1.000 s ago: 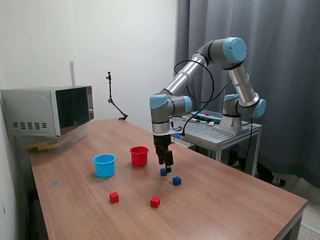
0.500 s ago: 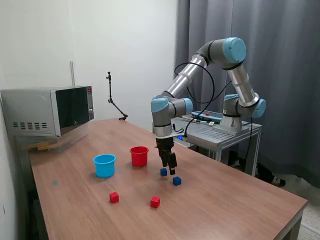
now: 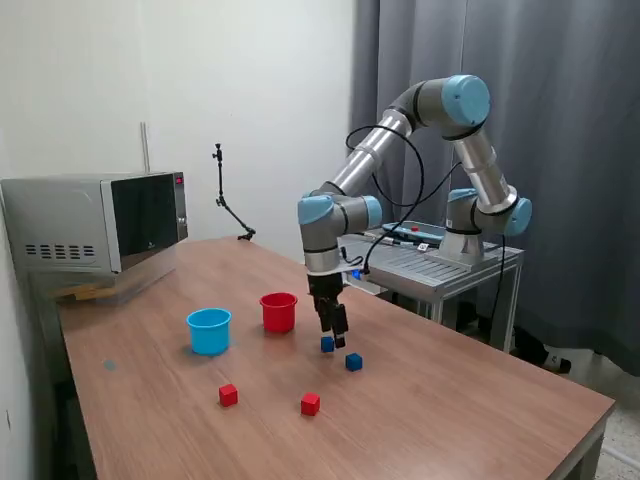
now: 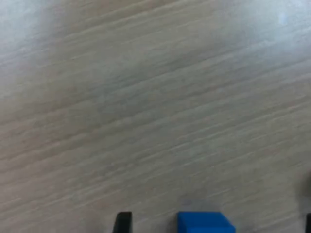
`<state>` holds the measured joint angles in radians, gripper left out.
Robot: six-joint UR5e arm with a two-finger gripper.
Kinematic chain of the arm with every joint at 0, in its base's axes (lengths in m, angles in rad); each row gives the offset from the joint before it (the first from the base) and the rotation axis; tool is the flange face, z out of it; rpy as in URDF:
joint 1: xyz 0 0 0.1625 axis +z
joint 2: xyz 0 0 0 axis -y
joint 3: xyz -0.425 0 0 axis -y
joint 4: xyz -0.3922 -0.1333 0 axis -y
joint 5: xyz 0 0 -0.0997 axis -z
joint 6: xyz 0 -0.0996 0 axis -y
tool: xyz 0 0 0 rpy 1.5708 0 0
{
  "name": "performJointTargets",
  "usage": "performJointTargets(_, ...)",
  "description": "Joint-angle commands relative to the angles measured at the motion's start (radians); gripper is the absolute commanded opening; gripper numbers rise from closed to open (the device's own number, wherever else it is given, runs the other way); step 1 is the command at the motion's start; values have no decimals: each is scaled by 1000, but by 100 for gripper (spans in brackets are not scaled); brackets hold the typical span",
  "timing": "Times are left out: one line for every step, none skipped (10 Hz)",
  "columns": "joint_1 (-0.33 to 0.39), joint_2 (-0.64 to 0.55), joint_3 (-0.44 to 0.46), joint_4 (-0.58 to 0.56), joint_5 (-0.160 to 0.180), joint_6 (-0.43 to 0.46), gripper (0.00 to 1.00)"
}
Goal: Place red objects in the red bin, and blue objects in the blue bin.
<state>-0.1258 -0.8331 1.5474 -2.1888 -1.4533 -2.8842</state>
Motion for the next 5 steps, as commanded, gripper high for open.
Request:
performJointTargets(-15, 0, 0, 1, 2, -1, 100)
performJointTargets(-21, 0, 2, 3, 2, -1, 100)
performJointTargets(-21, 0, 11, 3, 2, -1, 100)
performJointTargets(-20, 0, 20, 3, 4, -1, 100)
performJointTargets(-20, -1, 34, 3, 4, -1, 100)
